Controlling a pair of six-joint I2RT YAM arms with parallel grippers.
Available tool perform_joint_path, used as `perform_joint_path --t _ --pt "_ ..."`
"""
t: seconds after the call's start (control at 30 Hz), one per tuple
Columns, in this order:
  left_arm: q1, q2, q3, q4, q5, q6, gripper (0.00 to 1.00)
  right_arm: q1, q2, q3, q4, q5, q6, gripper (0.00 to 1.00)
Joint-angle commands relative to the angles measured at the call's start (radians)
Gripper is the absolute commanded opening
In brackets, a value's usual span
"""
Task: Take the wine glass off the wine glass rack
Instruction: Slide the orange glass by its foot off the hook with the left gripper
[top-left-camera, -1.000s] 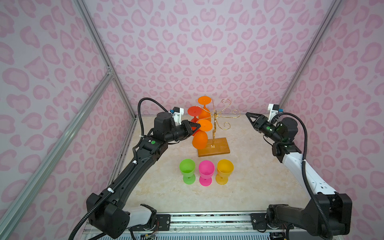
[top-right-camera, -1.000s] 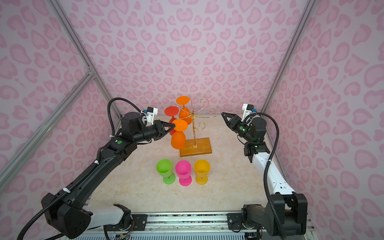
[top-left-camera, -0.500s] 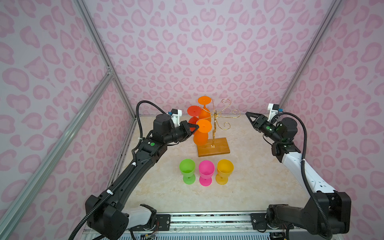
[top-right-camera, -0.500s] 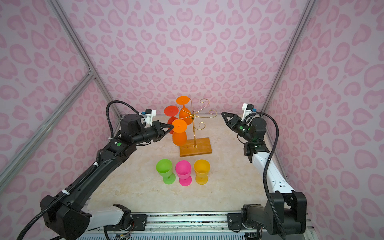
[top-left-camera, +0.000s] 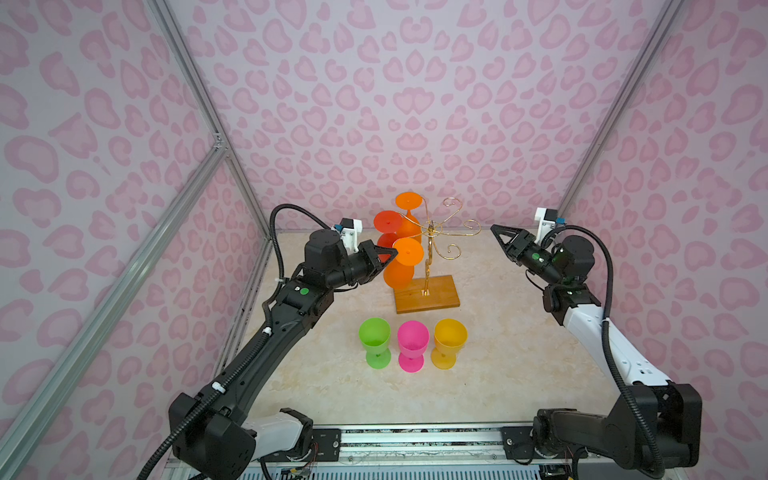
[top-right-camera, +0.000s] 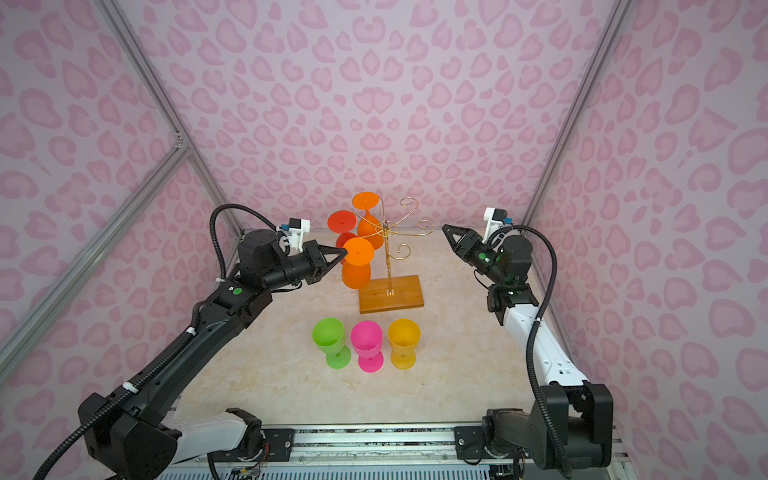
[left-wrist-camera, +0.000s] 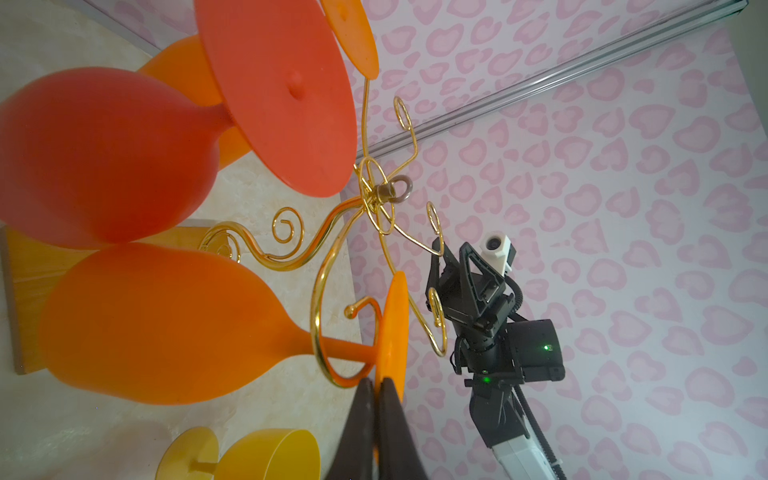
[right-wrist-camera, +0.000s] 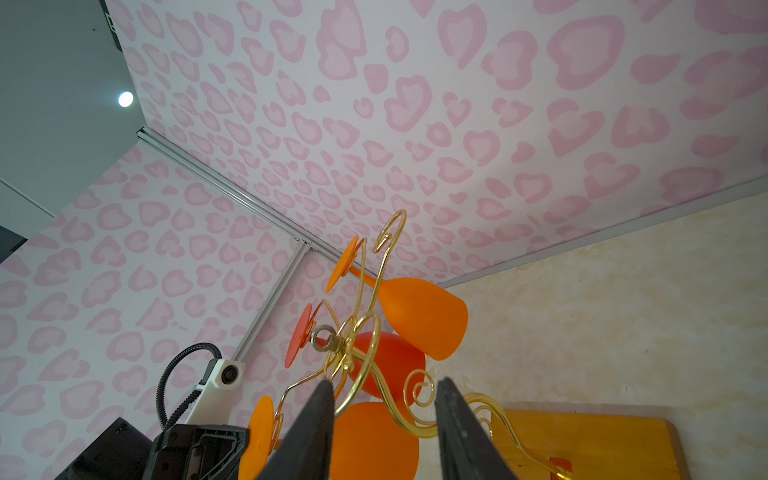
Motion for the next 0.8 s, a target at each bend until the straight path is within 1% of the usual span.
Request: perform_joint_path --t 0.0,0.2,0.77 --pt "0.004 -0.016 -0.024 0.09 0.027 -0.049 0.03 -0.002 -0.001 -0.005 0.029 -0.006 0.001 0.41" --pt "0.006 -0.032 -0.048 0.11 0.016 -0.061 0.03 -0.002 0.0 -0.009 0.033 -0.006 0.002 0.41" --pt "0.01 -0.059 -0.049 0.11 0.003 -0.071 0.03 -0.001 0.006 -0.011 0.039 -0.008 0.005 0.41"
